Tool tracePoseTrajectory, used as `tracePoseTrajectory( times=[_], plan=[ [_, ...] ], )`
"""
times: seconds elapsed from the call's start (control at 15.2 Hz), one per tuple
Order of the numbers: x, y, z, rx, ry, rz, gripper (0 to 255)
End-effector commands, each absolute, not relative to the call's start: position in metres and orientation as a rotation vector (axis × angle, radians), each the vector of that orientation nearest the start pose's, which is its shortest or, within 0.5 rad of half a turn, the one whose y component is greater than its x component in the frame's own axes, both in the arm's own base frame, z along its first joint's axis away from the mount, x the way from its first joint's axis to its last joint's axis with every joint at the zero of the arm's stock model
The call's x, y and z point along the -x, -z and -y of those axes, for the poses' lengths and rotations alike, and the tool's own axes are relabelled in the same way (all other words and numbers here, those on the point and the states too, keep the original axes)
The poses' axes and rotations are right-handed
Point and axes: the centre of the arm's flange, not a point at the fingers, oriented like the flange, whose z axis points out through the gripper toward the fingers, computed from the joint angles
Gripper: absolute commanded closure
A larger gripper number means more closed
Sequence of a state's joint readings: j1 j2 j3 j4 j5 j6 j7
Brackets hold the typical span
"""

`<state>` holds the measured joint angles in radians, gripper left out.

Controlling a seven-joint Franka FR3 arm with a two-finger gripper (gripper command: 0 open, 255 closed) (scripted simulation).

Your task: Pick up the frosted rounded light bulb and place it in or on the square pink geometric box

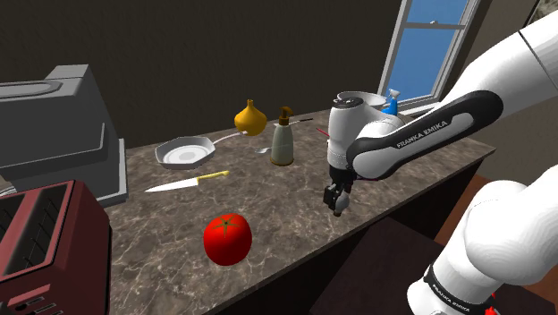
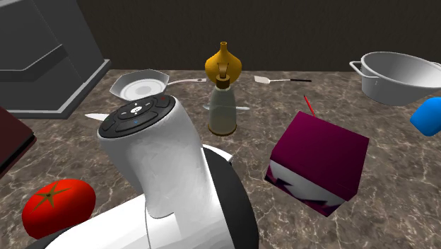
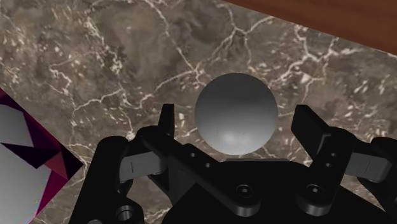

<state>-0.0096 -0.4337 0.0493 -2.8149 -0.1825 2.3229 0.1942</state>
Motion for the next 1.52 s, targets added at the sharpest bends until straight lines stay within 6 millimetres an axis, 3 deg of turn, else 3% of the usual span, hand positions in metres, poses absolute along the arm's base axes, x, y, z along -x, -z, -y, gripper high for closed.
tracePoseTrajectory(
  times=[0.0, 0.07, 0.66, 1.45],
  plan=[
    [-0.348, -0.321, -0.009, 3.296, -0.070, -0.051, 0],
    [-0.348, -0.321, -0.009, 3.296, -0.070, -0.051, 255],
    [-0.348, -0.321, -0.009, 3.296, -0.070, -0.051, 255],
    [-0.348, -0.385, -0.009, 3.296, -0.070, -0.051, 255]
  ],
)
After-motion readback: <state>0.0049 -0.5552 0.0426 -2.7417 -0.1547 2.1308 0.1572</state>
